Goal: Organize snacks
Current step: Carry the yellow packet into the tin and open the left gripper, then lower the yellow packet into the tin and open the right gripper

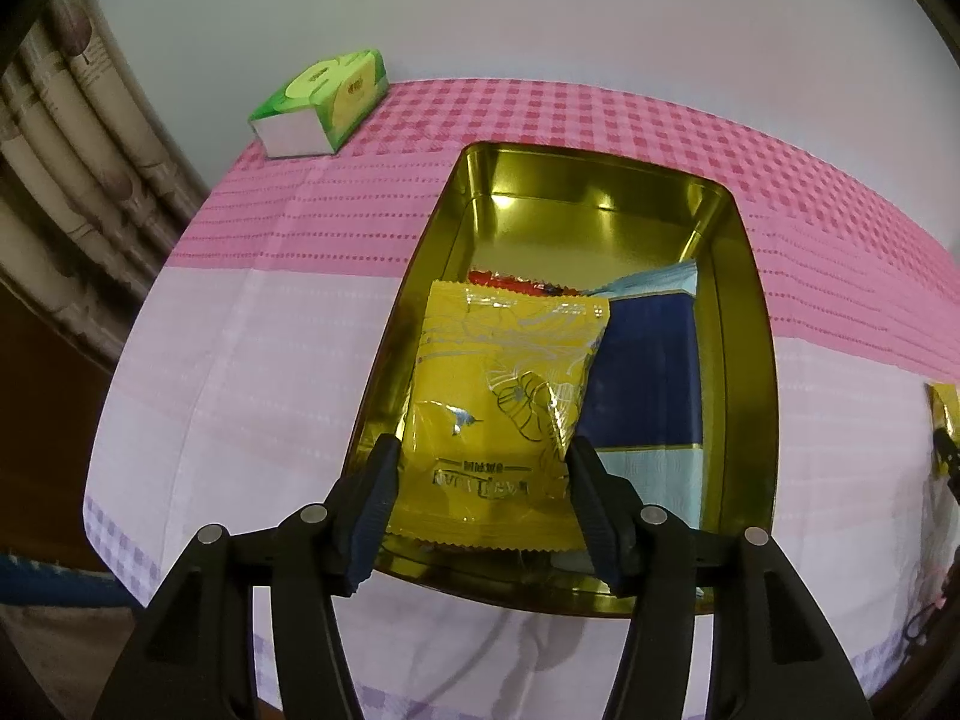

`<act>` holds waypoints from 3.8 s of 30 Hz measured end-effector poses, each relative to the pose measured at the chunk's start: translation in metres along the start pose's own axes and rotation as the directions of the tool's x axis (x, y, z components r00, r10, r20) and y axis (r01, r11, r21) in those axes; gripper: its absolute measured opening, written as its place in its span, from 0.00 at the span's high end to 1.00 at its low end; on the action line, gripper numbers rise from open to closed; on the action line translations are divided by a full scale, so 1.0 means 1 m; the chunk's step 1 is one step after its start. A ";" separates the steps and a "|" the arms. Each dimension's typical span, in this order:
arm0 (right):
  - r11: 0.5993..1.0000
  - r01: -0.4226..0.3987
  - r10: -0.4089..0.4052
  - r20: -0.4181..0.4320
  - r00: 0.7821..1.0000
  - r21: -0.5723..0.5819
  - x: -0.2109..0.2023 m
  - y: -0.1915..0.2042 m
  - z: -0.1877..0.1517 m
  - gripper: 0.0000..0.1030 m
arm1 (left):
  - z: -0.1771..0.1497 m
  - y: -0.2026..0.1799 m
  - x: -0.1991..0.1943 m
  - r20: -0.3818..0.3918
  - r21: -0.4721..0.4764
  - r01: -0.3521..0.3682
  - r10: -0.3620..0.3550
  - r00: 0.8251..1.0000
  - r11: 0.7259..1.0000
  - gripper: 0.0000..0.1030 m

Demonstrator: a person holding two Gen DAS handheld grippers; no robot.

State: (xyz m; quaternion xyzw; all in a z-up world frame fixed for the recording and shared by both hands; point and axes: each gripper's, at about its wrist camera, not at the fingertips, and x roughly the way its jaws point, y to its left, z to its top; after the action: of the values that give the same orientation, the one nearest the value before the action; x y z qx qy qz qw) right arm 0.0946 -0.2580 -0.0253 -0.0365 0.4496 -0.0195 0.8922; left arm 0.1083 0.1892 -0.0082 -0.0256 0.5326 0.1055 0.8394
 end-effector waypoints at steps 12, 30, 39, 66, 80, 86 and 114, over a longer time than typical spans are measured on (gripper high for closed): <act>0.997 0.062 -0.061 -0.033 0.998 0.041 -0.004 0.013 0.002 0.52 | -0.003 -0.002 -0.031 0.093 0.000 0.019 -0.019 0.996 1.000 0.34; 0.999 -0.019 0.019 0.016 1.000 -0.039 -0.043 0.106 0.025 0.52 | -0.039 0.028 -0.063 0.191 -0.018 -0.057 0.060 0.980 0.998 0.28; 0.991 -0.118 0.121 0.039 0.992 -0.060 -0.077 0.162 0.043 0.52 | -0.047 0.047 -0.060 0.178 -0.049 -0.085 0.092 0.980 0.995 0.27; 0.951 -0.291 0.287 -0.055 0.956 -0.106 -0.071 0.322 0.051 0.52 | -0.046 0.071 -0.052 0.137 -0.126 -0.061 0.078 0.987 0.990 0.23; 0.949 -0.312 0.307 -0.084 0.948 -0.053 -0.057 0.330 0.049 0.52 | -0.045 0.075 -0.049 0.124 -0.144 -0.069 0.088 0.988 0.987 0.23; 0.949 -0.303 0.297 -0.079 0.952 -0.089 -0.054 0.340 0.048 0.52 | -0.046 0.077 -0.048 0.120 -0.151 -0.065 0.083 0.989 0.986 0.23; 0.952 -0.263 0.259 -0.044 0.965 -0.158 -0.074 0.337 0.040 0.25 | -0.046 0.073 -0.048 0.123 -0.139 -0.072 0.089 0.988 0.988 0.23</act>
State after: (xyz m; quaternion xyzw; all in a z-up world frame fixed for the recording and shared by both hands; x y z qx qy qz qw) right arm 0.0833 0.0852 0.0295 -0.0489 0.4607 0.1348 0.8759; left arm 0.0325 0.2466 0.0200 -0.0534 0.4696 0.1764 0.8634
